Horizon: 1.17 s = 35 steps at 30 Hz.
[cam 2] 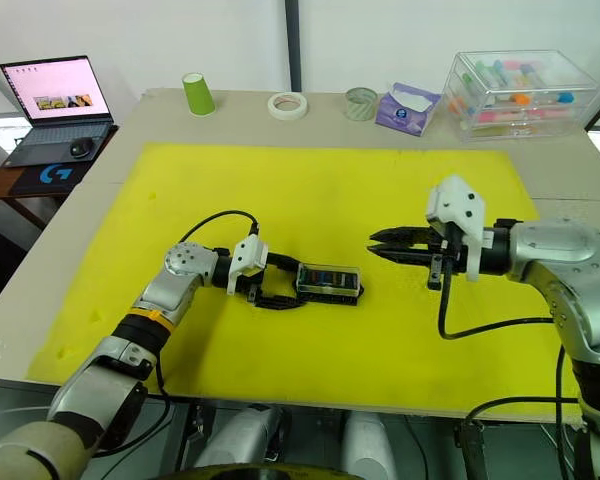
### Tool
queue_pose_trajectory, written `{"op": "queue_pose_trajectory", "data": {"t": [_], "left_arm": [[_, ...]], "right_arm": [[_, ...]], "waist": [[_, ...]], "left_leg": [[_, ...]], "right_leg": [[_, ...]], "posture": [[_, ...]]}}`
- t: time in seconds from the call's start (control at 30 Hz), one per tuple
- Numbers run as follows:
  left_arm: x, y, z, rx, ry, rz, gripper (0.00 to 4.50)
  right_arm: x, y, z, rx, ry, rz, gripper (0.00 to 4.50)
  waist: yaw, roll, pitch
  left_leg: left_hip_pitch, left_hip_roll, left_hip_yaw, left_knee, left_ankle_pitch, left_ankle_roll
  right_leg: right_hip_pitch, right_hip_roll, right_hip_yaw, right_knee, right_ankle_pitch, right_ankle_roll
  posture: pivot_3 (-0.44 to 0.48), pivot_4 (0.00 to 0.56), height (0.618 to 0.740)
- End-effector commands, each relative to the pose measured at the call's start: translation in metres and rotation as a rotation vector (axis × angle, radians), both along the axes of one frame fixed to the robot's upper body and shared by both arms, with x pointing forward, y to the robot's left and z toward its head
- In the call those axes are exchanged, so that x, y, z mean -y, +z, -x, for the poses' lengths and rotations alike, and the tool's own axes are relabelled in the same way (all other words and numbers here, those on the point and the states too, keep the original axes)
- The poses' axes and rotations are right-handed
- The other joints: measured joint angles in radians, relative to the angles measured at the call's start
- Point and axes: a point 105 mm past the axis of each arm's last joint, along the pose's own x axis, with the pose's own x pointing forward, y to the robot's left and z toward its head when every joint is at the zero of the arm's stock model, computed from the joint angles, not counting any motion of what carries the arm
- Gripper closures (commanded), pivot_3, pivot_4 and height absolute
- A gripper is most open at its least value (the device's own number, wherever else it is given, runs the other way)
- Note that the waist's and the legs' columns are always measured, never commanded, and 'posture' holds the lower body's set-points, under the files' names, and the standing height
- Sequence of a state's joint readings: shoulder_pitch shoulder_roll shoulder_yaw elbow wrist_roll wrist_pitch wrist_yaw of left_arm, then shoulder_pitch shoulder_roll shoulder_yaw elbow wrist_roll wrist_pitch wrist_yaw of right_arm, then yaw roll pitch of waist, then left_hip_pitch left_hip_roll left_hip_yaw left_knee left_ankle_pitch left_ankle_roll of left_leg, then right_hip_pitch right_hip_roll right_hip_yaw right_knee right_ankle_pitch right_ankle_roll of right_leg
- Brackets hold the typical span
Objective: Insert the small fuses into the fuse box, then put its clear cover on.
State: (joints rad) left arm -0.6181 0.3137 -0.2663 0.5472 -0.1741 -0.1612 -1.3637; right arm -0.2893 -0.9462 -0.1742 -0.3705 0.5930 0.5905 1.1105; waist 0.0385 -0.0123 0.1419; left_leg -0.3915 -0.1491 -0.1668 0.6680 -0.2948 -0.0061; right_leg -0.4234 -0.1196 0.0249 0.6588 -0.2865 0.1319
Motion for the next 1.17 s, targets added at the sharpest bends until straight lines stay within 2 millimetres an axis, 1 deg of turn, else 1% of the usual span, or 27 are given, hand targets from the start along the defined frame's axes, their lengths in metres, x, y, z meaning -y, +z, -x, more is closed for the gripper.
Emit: {"op": "queue_pose_trajectory", "data": {"t": [0.03,0.1,0.13,0.17,0.2,0.27,0.33,0.43,0.5,0.57,0.63,0.7,0.8,0.83,0.93,1.1,1.17], "left_arm": [[-0.008,0.004,0.001,-0.008,-0.008,-0.002,0.00],[-0.015,0.005,0.001,-0.004,-0.002,-0.010,0.00],[-0.023,0.007,-0.001,-0.002,0.016,-0.016,0.00],[-0.037,0.013,-0.005,0.009,0.048,-0.025,0.00],[-0.051,0.020,-0.008,0.018,0.082,-0.035,0.00],[-0.081,0.035,-0.010,0.047,0.146,-0.059,0.00],[-0.106,0.046,-0.008,0.070,0.205,-0.084,0.00],[-0.128,0.059,-0.010,0.094,0.303,-0.097,0.00],[-0.152,0.080,-0.021,0.161,0.466,-0.092,0.00],[-0.163,0.093,-0.028,0.199,0.569,-0.093,0.00],[-0.167,0.100,-0.030,0.216,0.613,-0.104,0.00],[-0.177,0.105,-0.033,0.239,0.675,-0.117,0.00],[-0.186,0.108,-0.034,0.265,0.714,-0.118,0.00],[-0.188,0.106,-0.034,0.266,0.722,-0.122,0.00],[-0.190,0.102,-0.035,0.276,0.727,-0.131,0.00],[-0.186,0.104,-0.038,0.282,0.725,-0.107,0.00],[-0.186,0.102,-0.038,0.278,0.716,-0.117,0.00]], "right_arm": [[0.002,0.011,0.004,0.055,-0.002,0.001,2.55],[0.003,0.010,0.005,0.057,-0.006,0.010,1.82],[0.005,0.009,0.006,0.050,-0.008,0.010,1.46],[0.009,0.009,0.008,0.048,-0.015,0.014,1.04],[0.015,0.010,0.008,0.048,-0.026,0.019,0.76],[0.028,0.013,0.008,0.054,-0.055,0.038,0.03],[0.041,0.016,0.006,0.067,-0.094,0.049,0.01],[0.053,0.018,0.005,0.071,-0.127,0.045,0.01],[0.070,0.014,0.002,0.078,-0.173,0.077,0.01],[0.082,0.009,0.002,0.049,-0.203,0.097,0.01],[0.092,0.007,0.001,0.029,-0.221,0.105,0.01],[0.099,0.006,-0.002,0.038,-0.239,0.108,0.01],[0.103,0.006,-0.006,0.046,-0.246,0.104,0.01],[0.102,0.005,-0.008,0.046,-0.245,0.100,0.01],[0.101,0.003,-0.010,0.044,-0.240,0.090,0.01],[0.100,0.003,-0.009,0.033,-0.227,0.094,0.01],[0.099,0.004,-0.009,0.032,-0.226,0.092,0.01]], "waist": [[-0.001,0.000,0.000],[-0.003,0.000,0.000],[-0.004,0.000,0.000],[-0.004,0.000,0.000],[-0.006,-0.001,0.001],[-0.018,-0.001,0.001],[-0.031,-0.001,0.001],[-0.026,0.000,0.001],[-0.023,0.000,0.002],[-0.024,-0.001,0.002],[-0.027,0.000,0.002],[-0.028,0.000,0.002],[-0.030,0.000,0.002],[-0.030,0.000,0.002],[-0.031,0.000,0.002],[-0.026,0.000,0.002],[-0.026,0.000,0.002]], "left_leg": [[0.000,0.000,0.000,0.000,0.000,0.000],[0.000,0.000,0.000,0.000,0.000,0.000],[0.000,0.000,0.000,0.000,0.000,0.000],[0.000,0.000,0.000,0.000,0.000,0.000],[0.000,0.001,0.000,-0.001,0.000,0.000],[0.000,0.001,0.000,-0.001,0.000,0.000],[0.000,0.001,0.000,-0.002,0.000,0.000],[0.000,0.001,0.000,-0.002,0.000,0.000],[0.000,0.001,0.000,-0.001,0.000,0.000],[0.000,0.001,0.000,-0.001,0.000,0.000],[0.000,0.001,0.000,-0.001,0.000,0.000],[0.000,0.001,0.000,-0.002,0.000,0.000],[0.000,0.001,0.000,-0.002,0.000,0.000],[0.000,0.001,0.000,-0.002,0.000,0.000],[0.000,0.001,0.000,-0.002,0.000,0.000],[0.000,0.001,0.000,-0.002,0.000,0.000],[0.000,0.001,0.000,-0.002,0.000,0.000]], "right_leg": [[0.000,0.000,0.000,0.000,0.000,0.000],[-0.001,0.000,0.000,0.000,0.000,0.000],[-0.001,0.000,0.000,0.000,0.000,0.000],[-0.001,0.000,0.000,0.000,0.000,0.000],[-0.001,0.000,0.000,0.000,0.000,0.000],[-0.001,0.001,0.000,0.001,0.000,0.000],[-0.002,0.001,0.000,0.001,0.000,0.000],[-0.002,0.001,0.000,0.000,0.000,0.000],[0.000,0.000,0.000,0.000,0.000,0.000],[0.000,0.000,0.000,0.000,0.000,0.000],[-0.001,0.000,0.000,0.000,0.000,0.000],[-0.001,0.000,0.000,0.000,0.000,0.000],[-0.001,0.001,0.000,0.000,0.000,0.000],[-0.001,0.001,0.000,0.000,0.000,0.000],[-0.002,0.001,0.000,0.000,0.000,0.000],[-0.001,0.000,0.000,0.000,0.000,0.000],[-0.001,0.000,0.000,0.000,0.000,0.000]], "posture": [[0.000,0.150,0.740],[0.000,0.150,0.740],[0.000,0.150,0.740],[0.000,0.150,0.740],[0.000,0.150,0.740],[0.000,0.150,0.740],[0.000,0.150,0.740],[0.000,0.150,0.740],[0.000,0.150,0.740],[0.000,0.150,0.740],[0.000,0.150,0.740],[0.000,0.150,0.740],[0.000,0.150,0.740],[0.000,0.150,0.740],[0.000,0.150,0.740],[0.000,0.150,0.740],[0.000,0.150,0.740]]}}
